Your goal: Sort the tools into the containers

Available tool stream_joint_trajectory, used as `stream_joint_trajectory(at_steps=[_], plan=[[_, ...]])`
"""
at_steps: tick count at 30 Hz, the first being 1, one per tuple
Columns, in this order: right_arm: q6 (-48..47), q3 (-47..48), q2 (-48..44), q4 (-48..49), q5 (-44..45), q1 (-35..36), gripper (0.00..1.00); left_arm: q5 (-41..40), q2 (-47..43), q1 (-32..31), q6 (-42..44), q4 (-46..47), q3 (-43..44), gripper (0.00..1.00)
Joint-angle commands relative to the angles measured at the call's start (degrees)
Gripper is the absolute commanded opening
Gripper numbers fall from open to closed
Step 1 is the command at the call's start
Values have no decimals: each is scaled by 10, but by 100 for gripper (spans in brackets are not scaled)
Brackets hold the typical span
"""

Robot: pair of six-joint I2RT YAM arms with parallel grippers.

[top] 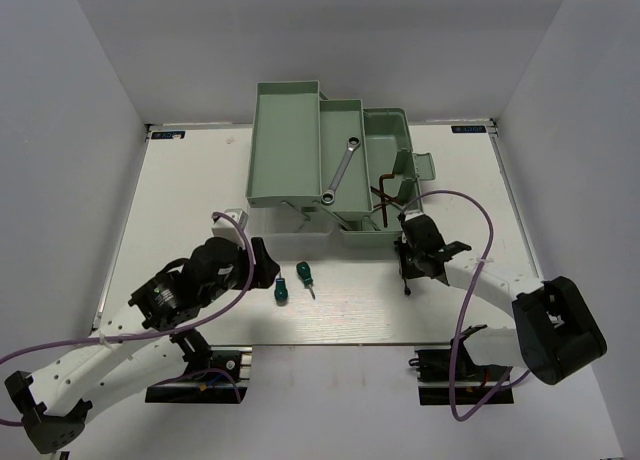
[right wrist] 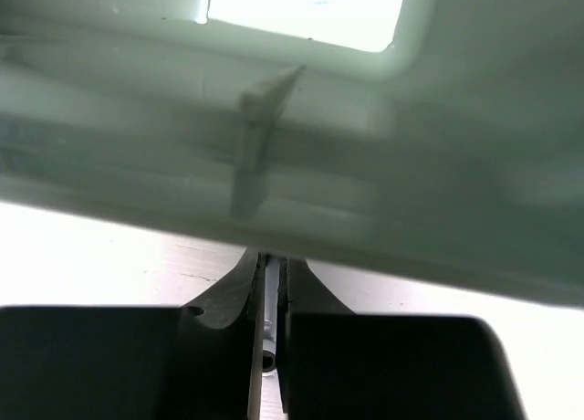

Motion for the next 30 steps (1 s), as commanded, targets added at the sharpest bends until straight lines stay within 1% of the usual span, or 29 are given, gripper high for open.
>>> stream_joint_trajectory(at_steps=[1,4,5,7,9,10,12,14,16,17,20,21,22,23,24,25,26,28,30], plan=[[-8,-18,2,-29,-30,2,0,3,-6,-2,-5,-3,-3,78],[-18,-11,-12,-39,-61,4,0,8,4,-2,-5,3,-8,78],[-25,-11,-23,-41,-83,4,0,14,9,-2,-5,3,-8,78],[-46,-8,-45,-50,-159,2,0,14,16,-2,-5,10,-8,78],[-53,2,-53,-70,-203,3,0,19,23,-2,0,16,-8,78],[-77,14,-57,-90,-274,5,0,24,36,-2,0,22,-8,78],[-93,33,-59,-129,-322,6,0,29,44,-2,0,22,-3,78],[-140,64,-64,-148,-399,7,0,29,52,-2,0,29,-3,78],[-172,85,-79,-182,-424,7,0,29,59,-2,0,29,-8,78],[-216,107,-85,-192,-452,8,0,29,59,-2,0,29,-8,78],[-249,166,-132,-237,-474,8,0,24,78,-2,-21,18,-13,76],[-284,195,-133,-247,-485,7,0,24,85,-2,-27,18,-19,76],[-288,233,-135,-268,-490,6,0,17,105,-2,-27,18,-19,76],[-291,251,-128,-270,-479,8,0,17,117,-2,-27,12,-19,76],[-280,267,-124,-267,-447,14,0,9,131,-7,-34,12,-19,76],[-261,303,-121,-239,-408,7,0,-1,146,-8,-44,-2,-19,76],[-251,314,-115,-226,-385,8,0,-1,173,-8,-50,-2,-19,76],[-203,357,-84,-194,-283,6,0,-10,189,-13,-65,-8,-19,76],[-179,393,-55,-163,-231,6,0,-10,196,-18,-65,10,-31,76]])
